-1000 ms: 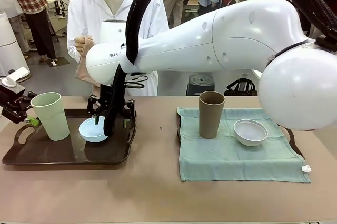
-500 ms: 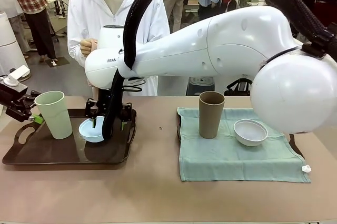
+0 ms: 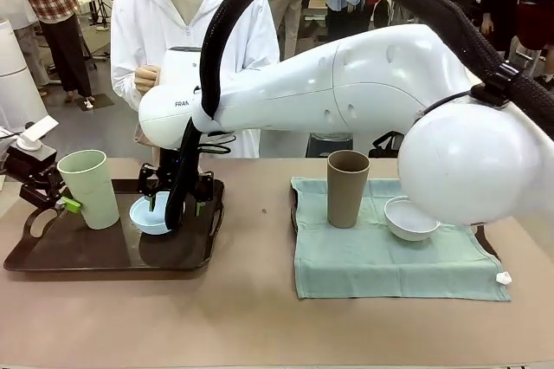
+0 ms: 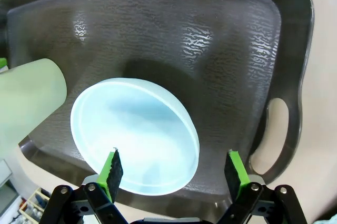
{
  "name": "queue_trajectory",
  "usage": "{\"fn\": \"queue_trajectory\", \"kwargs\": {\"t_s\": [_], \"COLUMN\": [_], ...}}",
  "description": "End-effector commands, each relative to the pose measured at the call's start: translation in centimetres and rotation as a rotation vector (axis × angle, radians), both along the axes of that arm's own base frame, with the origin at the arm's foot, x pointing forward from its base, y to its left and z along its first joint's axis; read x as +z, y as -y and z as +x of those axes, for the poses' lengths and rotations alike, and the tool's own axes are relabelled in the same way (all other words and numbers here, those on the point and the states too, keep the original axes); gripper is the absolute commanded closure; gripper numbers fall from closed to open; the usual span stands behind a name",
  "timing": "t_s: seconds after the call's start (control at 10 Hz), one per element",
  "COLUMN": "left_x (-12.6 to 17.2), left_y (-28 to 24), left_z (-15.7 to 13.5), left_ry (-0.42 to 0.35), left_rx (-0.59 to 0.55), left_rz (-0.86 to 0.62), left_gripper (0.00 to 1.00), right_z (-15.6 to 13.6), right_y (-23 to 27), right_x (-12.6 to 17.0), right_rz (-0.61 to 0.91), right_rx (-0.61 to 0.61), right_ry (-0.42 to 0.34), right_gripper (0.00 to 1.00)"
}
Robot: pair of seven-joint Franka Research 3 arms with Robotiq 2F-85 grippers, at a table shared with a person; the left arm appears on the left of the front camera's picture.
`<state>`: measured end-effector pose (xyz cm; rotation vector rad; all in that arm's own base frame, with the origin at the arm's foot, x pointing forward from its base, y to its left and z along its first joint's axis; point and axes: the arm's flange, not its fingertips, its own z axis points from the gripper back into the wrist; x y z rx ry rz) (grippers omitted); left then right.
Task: Set up a tray with a mat and arrange the tableware.
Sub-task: Pick up the Picnic Bowl and Reusable plastic cup from the Handle tray in front of the human's position and hold them in the air.
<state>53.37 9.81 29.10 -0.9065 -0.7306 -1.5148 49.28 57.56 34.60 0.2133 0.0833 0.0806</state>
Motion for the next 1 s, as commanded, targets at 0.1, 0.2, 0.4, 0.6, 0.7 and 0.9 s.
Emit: {"fn": "queue_trajectory", "kwargs": {"t_s": [0.1,0.2,0.4,0.6,0.7,0.9], "left_x": [-0.6,-0.7,-1.1,-1.0,-1.0,-0.8], "left_y": [0.3,0.7,1.2,1.5,1.5,1.7], "left_z": [-0.5,-0.4,-0.3,-0.3,-0.3,-0.3], "left_ry": [0.039,0.035,0.032,0.028,0.027,0.026], "left_rx": [-0.076,-0.088,-0.1,-0.101,-0.102,-0.103], "left_rz": [-0.015,-0.012,-0.014,-0.01,-0.011,-0.009], "left_gripper": [0.0,0.0,0.0,0.0,0.0,0.0], "right_z": [0.9,0.9,1.2,1.3,1.4,1.6], "right_y": [-1.0,-1.0,-1.0,-0.9,-0.9,-1.0], "right_x": [0.4,0.5,0.2,0.2,0.1,-0.3], "right_rz": [0.008,0.009,0.009,-0.01,-0.02,-0.039], "right_rx": [0.023,0.024,0.024,0.025,0.024,0.034], "right_ry": [-0.017,-0.015,-0.015,0.015,0.021,0.026], "right_gripper": [0.0,0.0,0.0,0.0,0.0,0.0]}}
